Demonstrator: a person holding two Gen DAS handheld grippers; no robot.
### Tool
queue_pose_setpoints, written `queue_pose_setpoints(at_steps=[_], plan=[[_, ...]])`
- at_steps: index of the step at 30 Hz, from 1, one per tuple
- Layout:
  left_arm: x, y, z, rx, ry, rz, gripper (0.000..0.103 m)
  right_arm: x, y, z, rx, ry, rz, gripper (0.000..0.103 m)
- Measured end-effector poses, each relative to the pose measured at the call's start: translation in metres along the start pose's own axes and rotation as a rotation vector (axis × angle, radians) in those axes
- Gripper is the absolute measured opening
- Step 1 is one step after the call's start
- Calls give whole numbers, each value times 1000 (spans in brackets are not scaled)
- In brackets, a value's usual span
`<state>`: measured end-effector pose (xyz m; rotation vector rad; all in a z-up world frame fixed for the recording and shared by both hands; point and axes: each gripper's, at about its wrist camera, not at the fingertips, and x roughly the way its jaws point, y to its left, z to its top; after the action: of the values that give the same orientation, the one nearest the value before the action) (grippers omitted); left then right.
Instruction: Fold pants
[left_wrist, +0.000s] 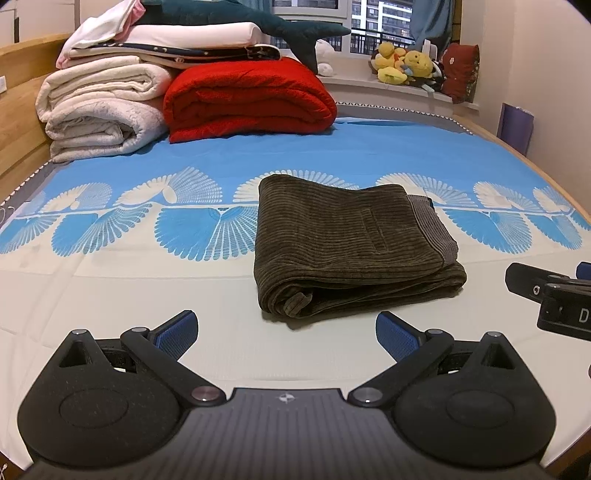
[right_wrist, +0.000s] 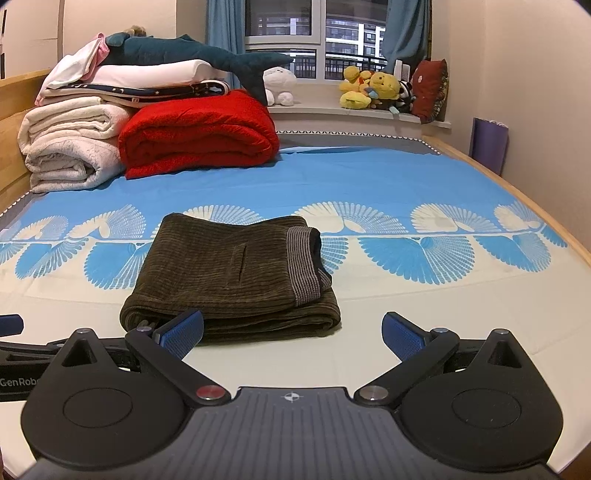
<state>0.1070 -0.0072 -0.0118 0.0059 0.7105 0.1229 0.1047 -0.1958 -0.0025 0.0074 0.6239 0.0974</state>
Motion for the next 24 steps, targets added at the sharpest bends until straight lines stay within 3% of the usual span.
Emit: queue_pose_setpoints(at_steps=[24], plan=[[0, -4, 0, 13, -7, -7, 103, 0, 0, 0, -2, -2, -3, 102]])
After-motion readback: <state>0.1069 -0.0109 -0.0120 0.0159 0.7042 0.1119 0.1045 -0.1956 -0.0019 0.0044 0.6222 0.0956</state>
